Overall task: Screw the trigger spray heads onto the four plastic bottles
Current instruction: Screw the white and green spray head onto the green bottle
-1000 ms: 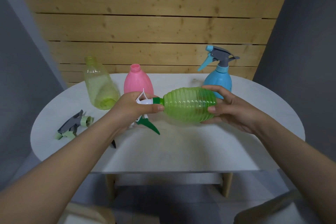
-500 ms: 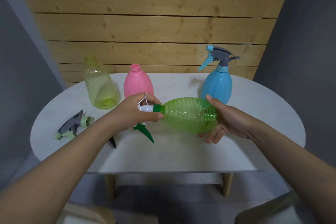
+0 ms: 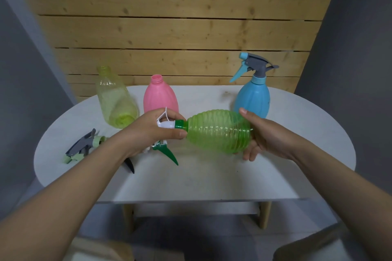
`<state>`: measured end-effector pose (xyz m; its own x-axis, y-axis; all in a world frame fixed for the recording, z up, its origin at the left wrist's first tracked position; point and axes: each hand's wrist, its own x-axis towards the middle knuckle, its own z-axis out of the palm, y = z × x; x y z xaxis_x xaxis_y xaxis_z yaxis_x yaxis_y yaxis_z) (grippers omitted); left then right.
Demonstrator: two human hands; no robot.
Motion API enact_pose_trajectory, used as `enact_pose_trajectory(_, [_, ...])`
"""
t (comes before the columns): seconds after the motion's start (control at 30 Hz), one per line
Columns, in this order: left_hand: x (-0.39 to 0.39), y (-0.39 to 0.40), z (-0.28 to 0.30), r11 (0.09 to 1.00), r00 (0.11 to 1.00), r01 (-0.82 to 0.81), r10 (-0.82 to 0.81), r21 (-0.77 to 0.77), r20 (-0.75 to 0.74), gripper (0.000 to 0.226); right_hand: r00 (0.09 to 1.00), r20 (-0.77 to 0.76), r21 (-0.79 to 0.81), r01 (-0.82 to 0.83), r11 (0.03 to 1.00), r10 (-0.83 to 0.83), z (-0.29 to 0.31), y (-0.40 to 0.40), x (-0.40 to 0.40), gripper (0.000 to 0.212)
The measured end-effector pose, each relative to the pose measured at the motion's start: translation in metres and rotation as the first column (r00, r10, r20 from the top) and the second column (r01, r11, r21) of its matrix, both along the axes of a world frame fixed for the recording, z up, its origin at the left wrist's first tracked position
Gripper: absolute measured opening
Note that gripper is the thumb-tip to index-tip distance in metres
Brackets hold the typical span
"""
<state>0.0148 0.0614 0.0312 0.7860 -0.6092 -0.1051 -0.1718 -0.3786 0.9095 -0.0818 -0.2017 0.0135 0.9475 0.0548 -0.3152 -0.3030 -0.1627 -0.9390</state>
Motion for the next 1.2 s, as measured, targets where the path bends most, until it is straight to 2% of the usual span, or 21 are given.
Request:
enact_pose_trajectory(0.07, [0.000,0.000,-0.001,0.999,0.999,0.011,-0.012,-0.045,-0.037,0.038,0.999,-0.035,0.021,-0.028,0.999,0.029,-0.002,0.001,0.000,0.086])
enact_pose_trajectory(0.2, [0.001,0.000,-0.001,0.997,0.995,-0.054,0.049,-0.058,-0.086,0.038,0.997,0.082,0.158,-0.003,0.987,-0.010,-0.003,0.001,-0.002,0.058])
enact_pose_trajectory(0.27, [0.000,0.000,-0.001,0.995,0.992,-0.090,0.085,-0.052,-0.094,0.029,0.988,0.149,0.187,0.008,0.982,-0.037,0.001,0.000,-0.002,0.062])
enact_pose_trajectory(0.33, [-0.001,0.000,0.001,0.995,0.993,-0.079,0.072,-0.069,-0.094,0.022,0.987,0.159,0.136,0.006,0.991,-0.028,0.003,-0.001,-0.001,0.063])
enact_pose_trajectory(0.47, [-0.005,-0.002,0.004,0.997,0.999,-0.021,0.018,-0.072,-0.043,0.019,0.999,0.039,-0.013,0.014,1.000,-0.014,0.002,0.003,-0.001,0.084])
enact_pose_trajectory(0.53, [-0.005,-0.002,0.003,0.996,0.997,-0.047,0.042,-0.080,-0.057,0.018,0.999,0.034,0.035,0.015,0.999,-0.016,0.000,0.004,-0.001,0.081])
enact_pose_trajectory(0.6, [-0.005,-0.003,0.003,0.991,0.994,-0.080,0.071,-0.107,-0.082,0.016,0.994,0.098,0.119,0.030,0.992,-0.041,0.000,0.002,-0.002,0.072])
enact_pose_trajectory(0.7, [-0.005,-0.003,0.005,0.990,0.995,-0.076,0.067,-0.120,-0.072,0.015,0.988,0.140,0.143,0.038,0.989,-0.058,0.001,0.001,-0.001,0.076])
enact_pose_trajectory(0.87, [-0.003,0.001,0.002,0.997,0.998,-0.041,0.038,-0.070,-0.043,0.017,0.995,0.094,0.043,-0.019,0.999,0.014,0.005,0.001,-0.005,0.067])
enact_pose_trajectory(1.03, [0.001,0.001,0.000,0.991,0.999,-0.043,0.043,-0.125,-0.006,0.045,0.986,0.159,0.149,0.036,0.988,-0.059,-0.002,0.005,-0.003,0.064])
enact_pose_trajectory(1.13, [0.001,0.001,0.002,0.991,1.000,-0.023,0.025,-0.133,0.012,0.046,0.983,0.172,0.114,0.052,0.992,-0.071,0.003,0.008,-0.002,0.052])
enact_pose_trajectory(1.2, [0.000,-0.001,0.004,0.992,0.999,-0.018,0.023,-0.129,0.039,0.039,0.985,0.147,0.112,0.076,0.991,-0.092,0.004,0.010,-0.001,0.055])
